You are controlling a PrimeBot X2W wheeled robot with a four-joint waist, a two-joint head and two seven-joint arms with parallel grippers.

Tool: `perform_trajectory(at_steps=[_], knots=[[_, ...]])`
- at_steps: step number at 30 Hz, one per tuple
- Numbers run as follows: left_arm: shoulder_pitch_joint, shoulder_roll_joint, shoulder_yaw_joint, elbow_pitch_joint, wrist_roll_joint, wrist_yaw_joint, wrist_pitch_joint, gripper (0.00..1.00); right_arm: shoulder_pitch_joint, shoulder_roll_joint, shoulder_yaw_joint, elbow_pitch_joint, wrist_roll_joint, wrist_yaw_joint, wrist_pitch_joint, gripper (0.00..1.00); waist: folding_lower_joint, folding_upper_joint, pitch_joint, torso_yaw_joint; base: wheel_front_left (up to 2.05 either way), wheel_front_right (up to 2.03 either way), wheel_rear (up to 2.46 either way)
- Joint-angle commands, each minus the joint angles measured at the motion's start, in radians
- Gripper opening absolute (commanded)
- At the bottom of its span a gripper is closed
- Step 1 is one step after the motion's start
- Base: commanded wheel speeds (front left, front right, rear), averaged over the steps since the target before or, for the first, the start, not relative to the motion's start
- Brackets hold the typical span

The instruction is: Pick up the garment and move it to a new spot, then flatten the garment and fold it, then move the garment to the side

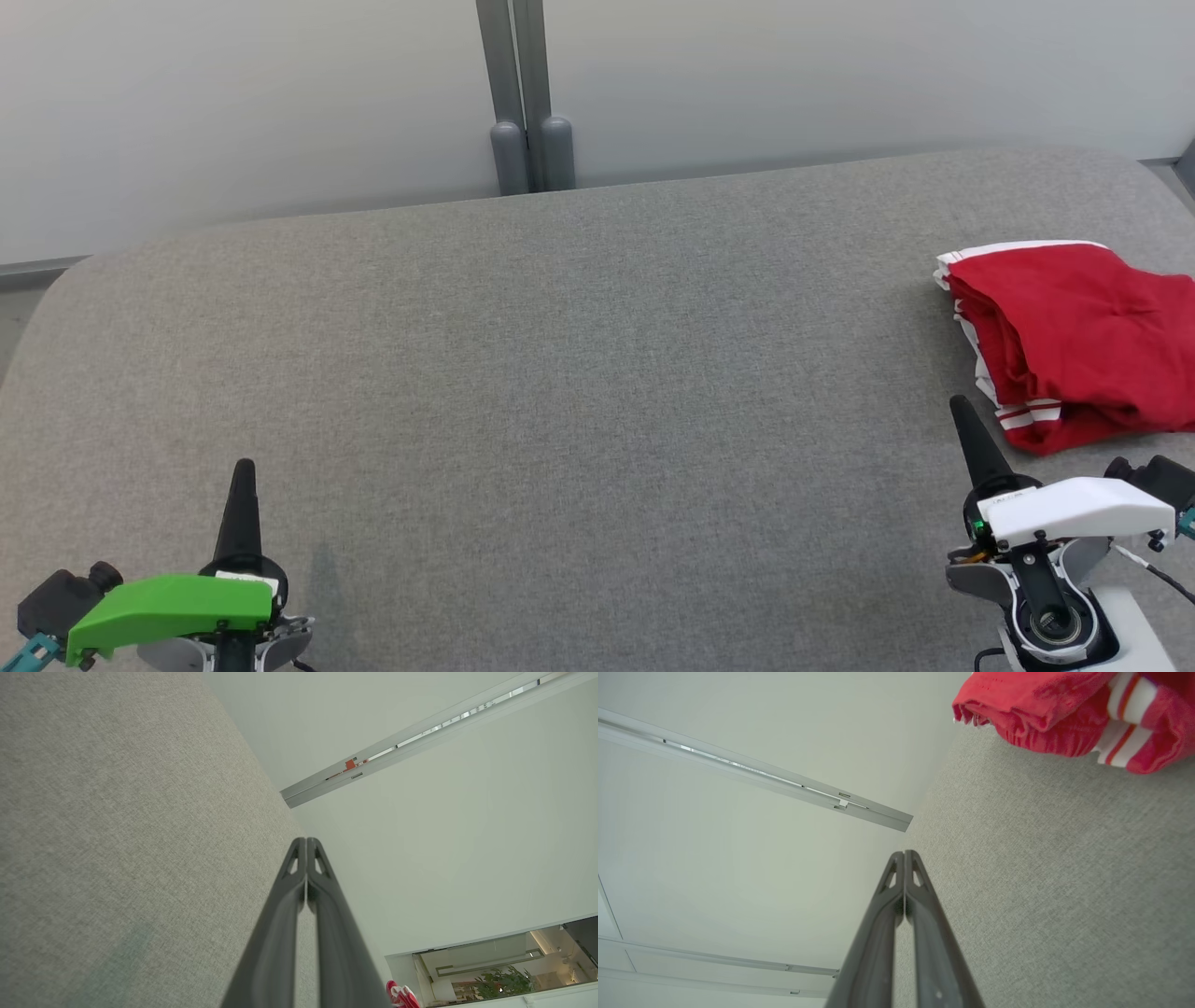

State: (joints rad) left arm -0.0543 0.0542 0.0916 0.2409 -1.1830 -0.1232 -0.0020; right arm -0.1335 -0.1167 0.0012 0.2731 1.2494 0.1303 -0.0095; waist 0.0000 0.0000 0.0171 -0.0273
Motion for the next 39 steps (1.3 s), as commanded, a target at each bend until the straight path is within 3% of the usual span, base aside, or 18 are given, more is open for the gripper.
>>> perform_trajectory(at_steps=[1,39], knots=[[-0.024,0.003,0.005,-0.005,-0.024,-0.006,0.006,0.00,0.000,0.000,-0.010,-0.013,0.024,0.001,0.008,0.00,0.0000,0.0000,0.000,0.001,0.00,0.00,0.00],[-0.053,-0.002,0.020,0.002,-0.320,-0.010,0.088,0.00,0.024,0.048,-0.088,-0.027,0.274,0.001,0.093,0.00,0.0000,0.0000,-0.010,0.019,0.00,0.00,0.00]])
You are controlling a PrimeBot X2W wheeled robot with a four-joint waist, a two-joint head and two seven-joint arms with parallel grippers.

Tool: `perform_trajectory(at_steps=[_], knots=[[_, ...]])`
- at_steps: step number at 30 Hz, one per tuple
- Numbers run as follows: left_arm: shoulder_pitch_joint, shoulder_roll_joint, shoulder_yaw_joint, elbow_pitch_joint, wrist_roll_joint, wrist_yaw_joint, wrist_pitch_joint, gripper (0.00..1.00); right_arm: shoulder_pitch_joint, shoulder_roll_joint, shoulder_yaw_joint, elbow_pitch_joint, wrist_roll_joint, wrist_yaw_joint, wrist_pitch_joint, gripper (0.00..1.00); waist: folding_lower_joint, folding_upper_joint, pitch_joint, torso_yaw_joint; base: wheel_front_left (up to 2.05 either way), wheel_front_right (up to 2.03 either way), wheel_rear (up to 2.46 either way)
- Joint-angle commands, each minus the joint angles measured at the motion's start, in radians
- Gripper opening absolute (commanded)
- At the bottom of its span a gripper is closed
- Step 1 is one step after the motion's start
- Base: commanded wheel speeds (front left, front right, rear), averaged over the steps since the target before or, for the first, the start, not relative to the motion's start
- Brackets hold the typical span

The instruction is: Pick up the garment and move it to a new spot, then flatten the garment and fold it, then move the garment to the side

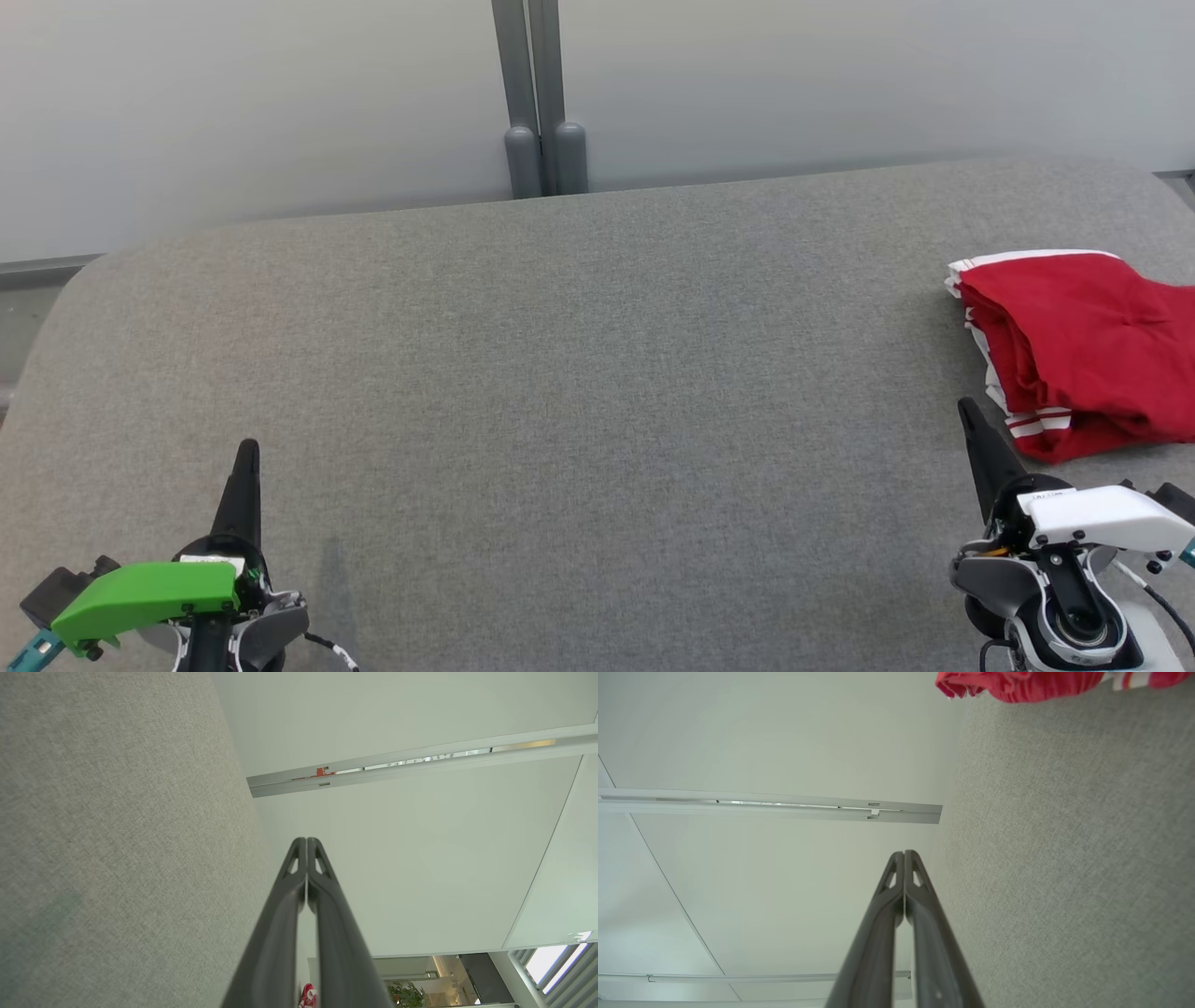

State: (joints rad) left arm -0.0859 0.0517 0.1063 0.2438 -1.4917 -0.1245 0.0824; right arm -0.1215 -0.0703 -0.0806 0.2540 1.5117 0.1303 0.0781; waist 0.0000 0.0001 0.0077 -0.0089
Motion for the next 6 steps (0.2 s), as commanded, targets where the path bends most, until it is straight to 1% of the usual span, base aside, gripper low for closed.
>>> perform_trajectory(at_steps=[1,6], knots=[[-0.022,0.000,0.005,-0.001,-0.018,-0.009,0.006,0.00,0.012,0.003,-0.007,-0.008,0.017,0.001,0.007,0.00,0.0000,-0.0001,0.000,0.001,0.00,0.00,0.00],[-0.023,-0.001,0.007,0.001,-0.053,-0.010,0.015,0.00,0.013,0.008,-0.016,-0.009,0.046,0.001,0.017,0.00,0.0000,-0.0001,-0.002,0.003,0.00,0.00,0.00]])
